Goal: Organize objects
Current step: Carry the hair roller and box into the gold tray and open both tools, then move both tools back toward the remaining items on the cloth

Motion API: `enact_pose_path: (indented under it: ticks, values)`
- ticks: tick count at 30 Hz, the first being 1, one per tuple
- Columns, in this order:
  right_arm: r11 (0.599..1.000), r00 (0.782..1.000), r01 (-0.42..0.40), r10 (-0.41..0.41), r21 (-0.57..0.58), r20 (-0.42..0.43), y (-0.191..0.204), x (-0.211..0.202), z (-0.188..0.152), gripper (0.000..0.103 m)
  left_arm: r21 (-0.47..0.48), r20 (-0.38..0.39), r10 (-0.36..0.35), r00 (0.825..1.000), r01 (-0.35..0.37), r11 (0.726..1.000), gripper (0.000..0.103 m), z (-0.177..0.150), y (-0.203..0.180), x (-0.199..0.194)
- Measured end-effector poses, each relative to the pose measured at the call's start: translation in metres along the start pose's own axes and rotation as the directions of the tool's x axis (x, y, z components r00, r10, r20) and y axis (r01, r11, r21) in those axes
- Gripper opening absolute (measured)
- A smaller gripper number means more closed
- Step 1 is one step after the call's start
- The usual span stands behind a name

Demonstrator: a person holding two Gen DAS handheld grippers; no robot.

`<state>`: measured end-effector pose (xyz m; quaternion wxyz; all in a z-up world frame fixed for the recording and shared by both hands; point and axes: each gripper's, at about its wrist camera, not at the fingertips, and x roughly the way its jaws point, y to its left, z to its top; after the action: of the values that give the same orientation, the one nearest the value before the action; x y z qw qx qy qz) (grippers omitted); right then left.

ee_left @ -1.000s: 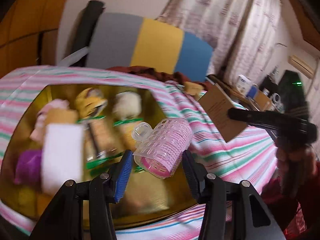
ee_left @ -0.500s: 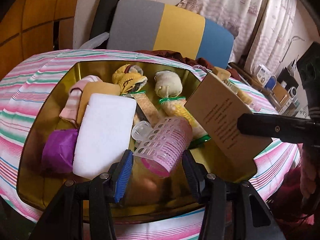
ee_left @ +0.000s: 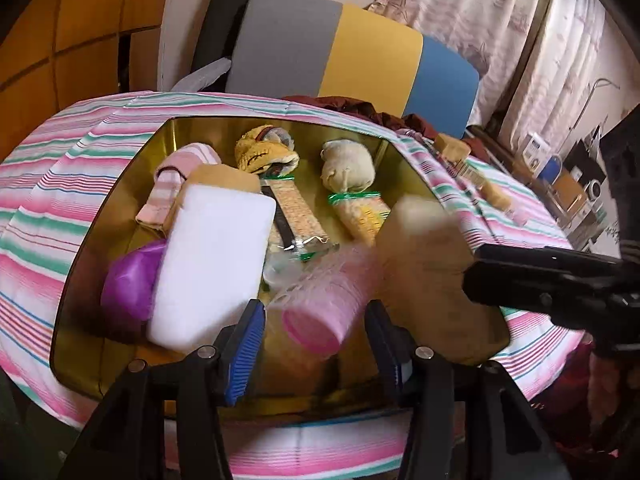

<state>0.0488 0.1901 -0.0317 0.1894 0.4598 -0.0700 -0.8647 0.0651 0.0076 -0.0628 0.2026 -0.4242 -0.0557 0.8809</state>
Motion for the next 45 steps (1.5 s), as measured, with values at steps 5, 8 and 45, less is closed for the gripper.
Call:
enact_pose_path:
  ticks: [5,8,45]
  values:
    - [1.000,1.000,0.003,-0.004,0.022,0.019,-0.007,-0.008,0.001,0.060,0.017,0.056,0.029,0.998,-0.030,0.999,0.054,0.001,-0.008,-0.016]
    - [1.000,1.000,0.005,-0.005,0.025,0.017,-0.008,-0.008,0.001,0.060,0.009,0.097,0.044,0.994,-0.045,0.999,0.056,0.002,-0.007,-0.024]
    - [0.934,0.950,0.279,-0.303,0.225,0.077,-0.188,-0.075,-0.006,0.065,0.113,0.083,-0.103,0.991,0.094,0.989,0.072,0.048,-0.107,0.006]
